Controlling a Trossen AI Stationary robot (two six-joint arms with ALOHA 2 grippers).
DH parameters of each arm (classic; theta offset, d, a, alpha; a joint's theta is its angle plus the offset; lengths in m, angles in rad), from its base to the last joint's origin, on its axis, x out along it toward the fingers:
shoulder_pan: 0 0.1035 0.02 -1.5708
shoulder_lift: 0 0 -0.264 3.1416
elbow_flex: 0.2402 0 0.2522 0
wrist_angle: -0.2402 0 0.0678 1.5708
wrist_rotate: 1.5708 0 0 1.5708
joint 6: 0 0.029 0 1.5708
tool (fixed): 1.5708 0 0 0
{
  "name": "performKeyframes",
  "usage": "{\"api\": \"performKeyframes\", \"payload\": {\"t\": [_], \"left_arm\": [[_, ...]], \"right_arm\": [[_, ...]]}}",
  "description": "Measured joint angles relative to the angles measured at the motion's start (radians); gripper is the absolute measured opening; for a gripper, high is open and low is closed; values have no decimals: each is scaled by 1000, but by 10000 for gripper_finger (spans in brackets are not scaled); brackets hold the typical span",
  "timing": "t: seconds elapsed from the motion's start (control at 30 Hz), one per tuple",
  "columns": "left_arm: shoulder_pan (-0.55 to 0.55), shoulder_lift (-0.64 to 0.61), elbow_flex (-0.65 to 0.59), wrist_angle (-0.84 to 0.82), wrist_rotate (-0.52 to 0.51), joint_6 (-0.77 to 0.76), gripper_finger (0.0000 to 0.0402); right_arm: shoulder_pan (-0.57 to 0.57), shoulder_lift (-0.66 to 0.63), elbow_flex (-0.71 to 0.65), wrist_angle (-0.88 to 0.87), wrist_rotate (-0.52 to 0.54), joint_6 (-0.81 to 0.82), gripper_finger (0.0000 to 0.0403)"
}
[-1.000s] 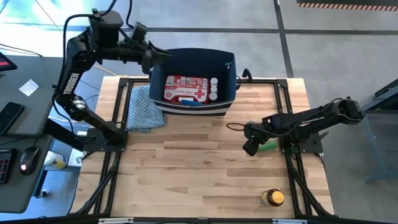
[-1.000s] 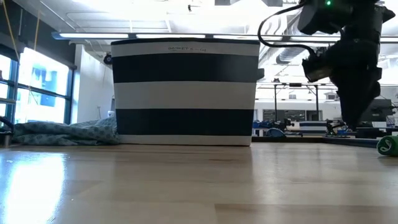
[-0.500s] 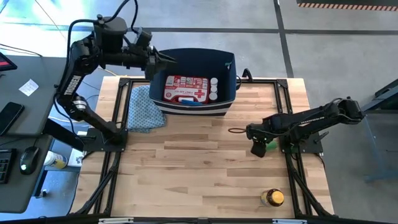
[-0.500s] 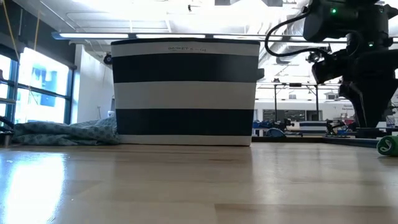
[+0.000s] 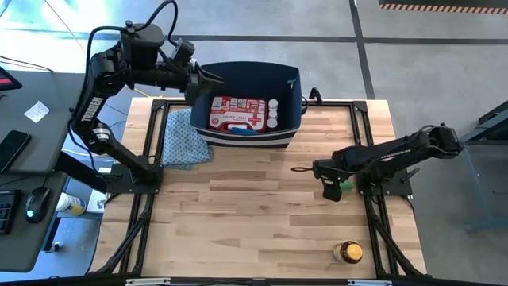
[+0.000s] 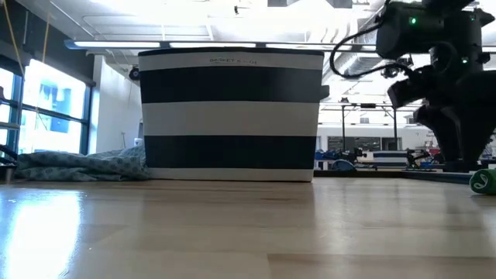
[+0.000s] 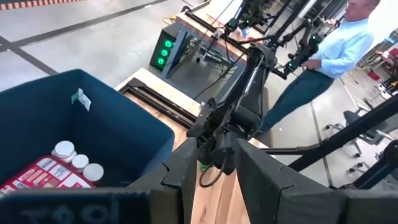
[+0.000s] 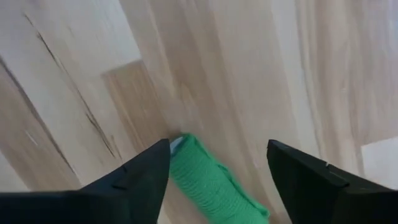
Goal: Pick & place medical supplies in basket/bin
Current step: Put the green bandage into the blue bin
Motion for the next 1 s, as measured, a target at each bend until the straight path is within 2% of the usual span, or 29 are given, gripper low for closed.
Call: {"api": "performKeyframes", "payload": {"t": [0.17, 0.5, 0.73, 1.0], "left_arm": [[1, 0, 0, -7, 0, 3, 144], [2, 0, 0, -6, 10, 11, 144], [3, 0, 0, -2, 12, 35, 144], [3, 0, 0, -6, 11, 39, 144]], "right_arm": [[21, 59, -25, 4, -69, -5, 266], [104, 70, -49, -8, -45, 7, 266], [111, 70, -111, -5, -72, 47, 265], [111, 70, -117, 30, -60, 74, 244]]}}
